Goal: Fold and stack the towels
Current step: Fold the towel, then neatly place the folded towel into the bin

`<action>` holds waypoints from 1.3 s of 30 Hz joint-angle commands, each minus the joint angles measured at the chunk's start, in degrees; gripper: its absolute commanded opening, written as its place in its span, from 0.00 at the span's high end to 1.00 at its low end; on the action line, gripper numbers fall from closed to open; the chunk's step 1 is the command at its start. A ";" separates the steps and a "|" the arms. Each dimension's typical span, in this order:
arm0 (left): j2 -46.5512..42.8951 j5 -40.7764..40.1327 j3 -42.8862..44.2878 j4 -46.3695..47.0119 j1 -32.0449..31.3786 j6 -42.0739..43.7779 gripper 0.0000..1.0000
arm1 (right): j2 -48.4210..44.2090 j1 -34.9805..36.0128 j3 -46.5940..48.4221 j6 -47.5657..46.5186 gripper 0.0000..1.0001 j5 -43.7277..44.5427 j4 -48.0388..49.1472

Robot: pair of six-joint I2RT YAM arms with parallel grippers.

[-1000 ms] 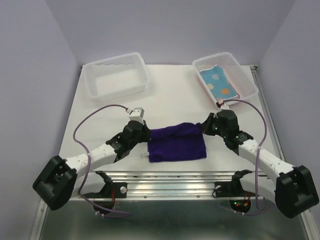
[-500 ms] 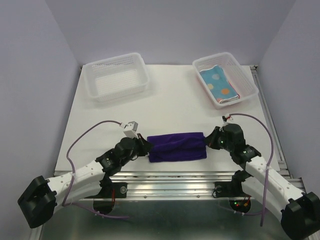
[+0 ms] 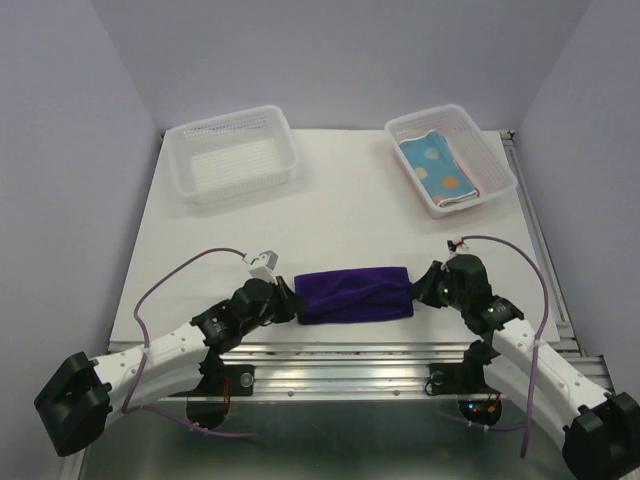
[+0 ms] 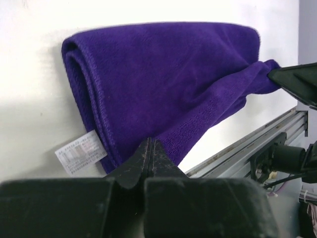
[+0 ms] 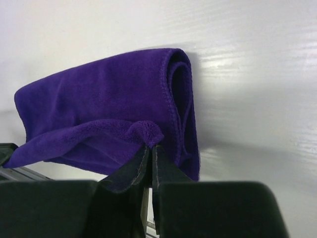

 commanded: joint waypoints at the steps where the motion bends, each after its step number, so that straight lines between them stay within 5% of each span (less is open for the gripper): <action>1: -0.39 2.80 -1.27 -2.80 -0.45 -2.45 1.00 | -3.10 -0.07 -2.44 4.66 0.93 -0.40 -4.05; 4: -1.35 2.45 -0.30 -8.24 -0.98 -3.94 0.55 | -5.38 -0.07 -3.06 7.83 0.79 0.72 -8.00; 6: -2.32 2.62 0.05 -9.40 -1.07 -3.86 0.36 | -6.62 -0.07 -2.45 7.84 0.69 1.35 -8.80; 7: -2.93 2.71 0.31 -10.36 -1.07 -3.42 0.02 | -6.80 -0.07 -1.83 7.40 0.51 1.53 -9.41; 15: -6.37 -1.85 3.65 -15.55 -1.16 -1.13 0.01 | -5.05 -0.16 4.50 3.36 0.00 1.35 -8.55; 31: -6.19 -9.15 5.42 -16.52 -1.07 1.85 0.01 | 17.52 0.63 8.10 -2.01 0.00 3.72 -5.99; 39: -5.75 -10.82 5.24 -16.52 -1.07 2.12 0.01 | 23.87 5.02 8.63 -3.06 0.25 5.91 -5.37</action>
